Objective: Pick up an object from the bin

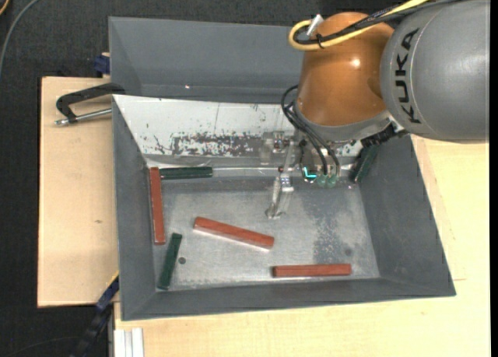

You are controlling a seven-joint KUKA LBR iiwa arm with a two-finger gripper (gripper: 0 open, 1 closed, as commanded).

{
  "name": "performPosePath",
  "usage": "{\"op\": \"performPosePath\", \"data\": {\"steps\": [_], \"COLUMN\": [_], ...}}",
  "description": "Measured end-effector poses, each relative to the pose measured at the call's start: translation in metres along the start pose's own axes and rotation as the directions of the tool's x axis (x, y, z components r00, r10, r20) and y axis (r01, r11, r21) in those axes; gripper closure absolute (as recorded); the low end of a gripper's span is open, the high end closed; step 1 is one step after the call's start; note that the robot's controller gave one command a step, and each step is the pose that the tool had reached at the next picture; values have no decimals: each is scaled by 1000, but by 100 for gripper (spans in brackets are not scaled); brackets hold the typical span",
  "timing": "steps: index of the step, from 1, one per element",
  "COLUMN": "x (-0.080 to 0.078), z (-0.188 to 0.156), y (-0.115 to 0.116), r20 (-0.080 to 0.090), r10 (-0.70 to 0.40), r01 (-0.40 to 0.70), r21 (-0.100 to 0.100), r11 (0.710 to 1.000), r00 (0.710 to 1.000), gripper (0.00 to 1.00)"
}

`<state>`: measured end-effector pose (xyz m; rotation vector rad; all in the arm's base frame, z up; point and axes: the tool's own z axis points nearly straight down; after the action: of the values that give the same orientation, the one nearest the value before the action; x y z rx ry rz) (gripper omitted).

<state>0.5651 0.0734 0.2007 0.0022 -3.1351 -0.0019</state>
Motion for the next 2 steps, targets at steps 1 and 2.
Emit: {"op": "performPosePath", "data": {"steps": [1, 2], "x": [49, 59], "z": [131, 99], "y": [49, 76], "r20": [5, 13], "r10": [30, 41], "r01": [-30, -41], "r21": [-1, -4], "r11": [1000, 999], "r00": [1000, 999], "gripper": [0, 0]}}
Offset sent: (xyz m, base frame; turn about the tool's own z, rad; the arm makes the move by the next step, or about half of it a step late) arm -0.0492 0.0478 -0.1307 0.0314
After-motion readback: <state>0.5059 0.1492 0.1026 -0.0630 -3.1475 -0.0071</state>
